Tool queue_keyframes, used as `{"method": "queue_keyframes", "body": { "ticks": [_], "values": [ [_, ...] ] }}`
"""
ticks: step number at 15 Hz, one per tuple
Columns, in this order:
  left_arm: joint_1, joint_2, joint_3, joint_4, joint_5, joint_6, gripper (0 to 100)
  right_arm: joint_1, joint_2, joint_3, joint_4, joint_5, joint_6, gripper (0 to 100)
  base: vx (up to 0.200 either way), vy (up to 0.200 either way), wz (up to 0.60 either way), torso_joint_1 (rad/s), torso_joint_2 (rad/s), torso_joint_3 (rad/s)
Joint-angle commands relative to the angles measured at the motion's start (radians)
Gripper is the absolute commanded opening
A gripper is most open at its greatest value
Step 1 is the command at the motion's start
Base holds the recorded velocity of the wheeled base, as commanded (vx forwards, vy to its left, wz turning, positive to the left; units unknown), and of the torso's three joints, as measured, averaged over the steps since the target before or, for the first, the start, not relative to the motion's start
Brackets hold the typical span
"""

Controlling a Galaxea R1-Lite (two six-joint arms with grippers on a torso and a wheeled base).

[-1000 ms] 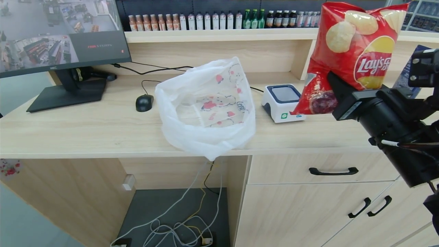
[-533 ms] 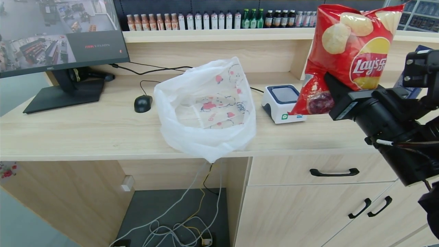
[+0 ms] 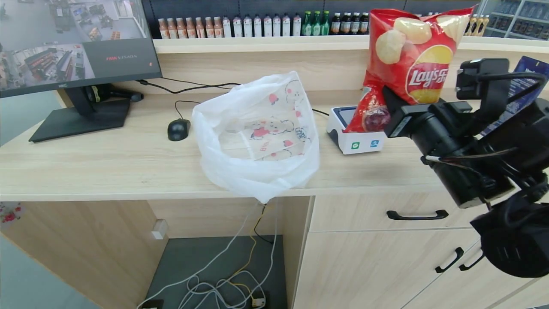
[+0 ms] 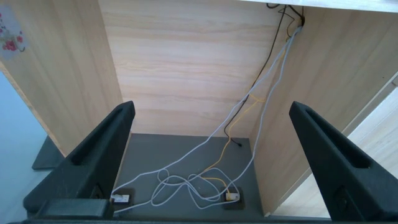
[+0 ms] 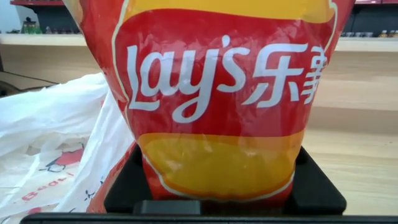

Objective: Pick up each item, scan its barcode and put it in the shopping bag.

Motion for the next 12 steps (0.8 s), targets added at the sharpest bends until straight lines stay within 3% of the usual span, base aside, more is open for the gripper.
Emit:
{"method": "queue_keyframes", "body": {
  "ticks": [1,6,12],
  "values": [
    [-0.002,0.000,0.000,0.000,0.000,-0.001,100,-0.002,0.121,-0.065,-0.004,0.000,-0.001,0,0.000,0.000,0.00,0.000,0.00,0.000],
    [0.000,0.000,0.000,0.000,0.000,-0.001,100,-0.017,0.156,-0.105,-0.004,-0.011,0.001,0,0.000,0.000,0.00,0.000,0.00,0.000],
    [0.000,0.000,0.000,0.000,0.000,-0.001,100,-0.025,-0.010,-0.008,0.054,-0.013,-0.028,0,0.000,0.000,0.00,0.000,0.00,0.000]
  ]
}}
